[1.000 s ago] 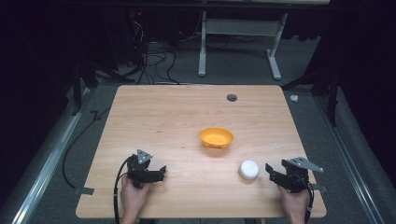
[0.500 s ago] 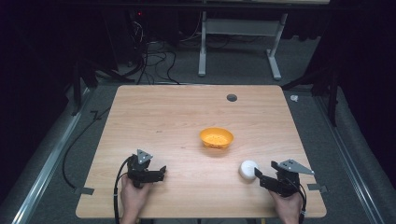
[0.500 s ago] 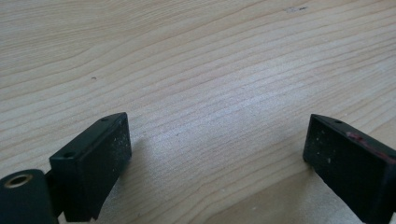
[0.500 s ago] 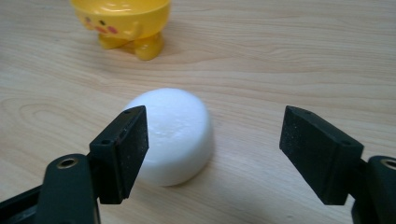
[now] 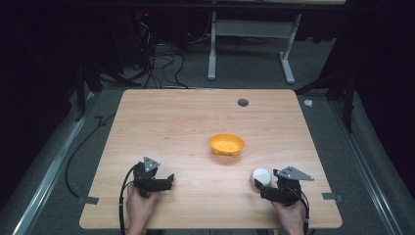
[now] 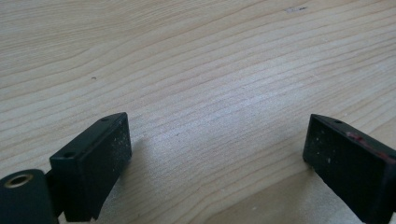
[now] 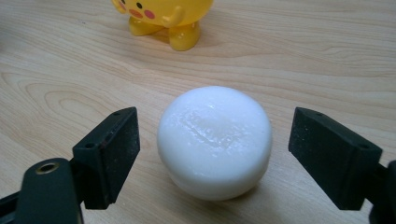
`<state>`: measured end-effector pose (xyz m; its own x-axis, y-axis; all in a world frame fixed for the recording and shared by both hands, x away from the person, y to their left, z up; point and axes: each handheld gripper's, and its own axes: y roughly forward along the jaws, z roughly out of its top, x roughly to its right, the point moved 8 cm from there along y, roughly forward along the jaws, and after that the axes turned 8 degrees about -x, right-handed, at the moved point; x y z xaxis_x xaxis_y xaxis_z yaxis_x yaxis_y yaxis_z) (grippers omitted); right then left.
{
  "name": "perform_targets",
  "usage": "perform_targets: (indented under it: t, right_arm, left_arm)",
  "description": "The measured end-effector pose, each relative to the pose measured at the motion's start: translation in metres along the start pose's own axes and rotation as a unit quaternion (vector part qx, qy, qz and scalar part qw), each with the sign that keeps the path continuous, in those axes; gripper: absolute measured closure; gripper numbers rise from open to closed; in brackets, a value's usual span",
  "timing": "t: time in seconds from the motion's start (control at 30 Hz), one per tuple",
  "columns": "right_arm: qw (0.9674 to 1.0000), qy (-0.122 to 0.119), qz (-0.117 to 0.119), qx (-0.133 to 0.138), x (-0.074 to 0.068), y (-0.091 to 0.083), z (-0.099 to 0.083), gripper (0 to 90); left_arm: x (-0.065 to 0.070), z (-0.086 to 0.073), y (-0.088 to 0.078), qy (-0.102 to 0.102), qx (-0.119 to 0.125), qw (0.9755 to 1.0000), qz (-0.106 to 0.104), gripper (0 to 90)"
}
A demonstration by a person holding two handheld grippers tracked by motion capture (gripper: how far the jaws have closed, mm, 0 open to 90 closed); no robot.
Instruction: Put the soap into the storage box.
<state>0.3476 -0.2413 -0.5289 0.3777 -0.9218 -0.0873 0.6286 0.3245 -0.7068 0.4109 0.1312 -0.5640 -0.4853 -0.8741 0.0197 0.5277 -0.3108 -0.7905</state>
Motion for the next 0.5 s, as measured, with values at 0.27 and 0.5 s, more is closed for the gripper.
perform_targets:
  t: [0.27, 0.5]
  right_arm:
    - [0.9996, -0.015, -0.010, -0.021, -0.005, 0.014, 0.000, 14.6]
    - [0.9991, -0.016, -0.021, -0.032, -0.003, 0.020, -0.001, 15.2]
  left_arm:
    - [0.000, 0.000, 0.000, 0.000, 0.000, 1.0000, 0.000, 8.3]
    - [0.000, 0.000, 0.000, 0.000, 0.000, 1.0000, 0.000, 8.3]
